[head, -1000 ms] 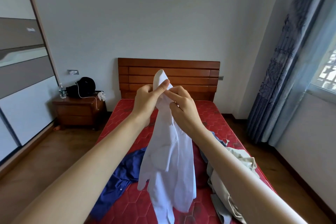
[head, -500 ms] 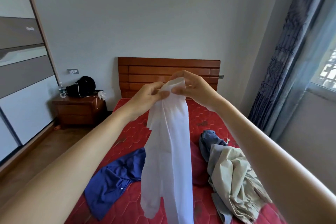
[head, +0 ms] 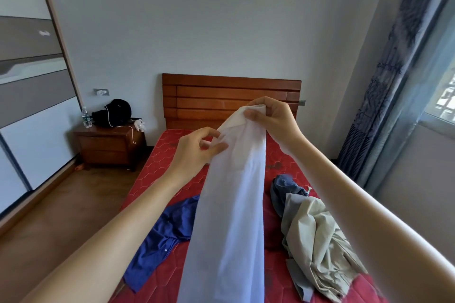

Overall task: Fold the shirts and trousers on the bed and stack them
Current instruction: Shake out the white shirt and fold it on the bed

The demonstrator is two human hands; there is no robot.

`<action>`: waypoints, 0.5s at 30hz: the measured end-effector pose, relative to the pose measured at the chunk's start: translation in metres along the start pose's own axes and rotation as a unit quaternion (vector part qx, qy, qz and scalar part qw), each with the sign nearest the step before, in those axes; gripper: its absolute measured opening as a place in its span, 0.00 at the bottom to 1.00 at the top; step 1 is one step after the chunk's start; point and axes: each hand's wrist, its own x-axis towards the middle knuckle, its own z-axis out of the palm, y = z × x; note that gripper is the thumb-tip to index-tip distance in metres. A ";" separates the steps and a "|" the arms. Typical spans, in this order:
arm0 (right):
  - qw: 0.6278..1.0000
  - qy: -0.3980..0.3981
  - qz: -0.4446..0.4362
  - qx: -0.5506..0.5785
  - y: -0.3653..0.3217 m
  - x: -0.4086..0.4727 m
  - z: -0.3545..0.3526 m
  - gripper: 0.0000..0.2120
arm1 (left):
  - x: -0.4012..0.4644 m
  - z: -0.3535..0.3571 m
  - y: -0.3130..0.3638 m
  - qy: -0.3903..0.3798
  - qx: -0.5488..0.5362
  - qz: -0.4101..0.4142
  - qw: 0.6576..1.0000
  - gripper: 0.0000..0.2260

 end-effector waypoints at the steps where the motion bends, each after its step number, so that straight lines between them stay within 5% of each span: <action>1: 1.000 -0.001 -0.001 0.000 0.000 0.000 -0.001 0.05 | 0.000 0.001 -0.002 0.012 -0.004 -0.002 1.000 0.09; 8: 1.000 0.002 0.007 0.014 0.005 -0.005 -0.011 0.04 | 0.007 0.002 -0.002 -0.029 -0.061 -0.059 0.996 0.08; 15: 1.000 0.016 0.018 -0.010 0.008 -0.010 -0.021 0.04 | 0.008 0.002 0.000 0.045 0.049 0.018 0.998 0.06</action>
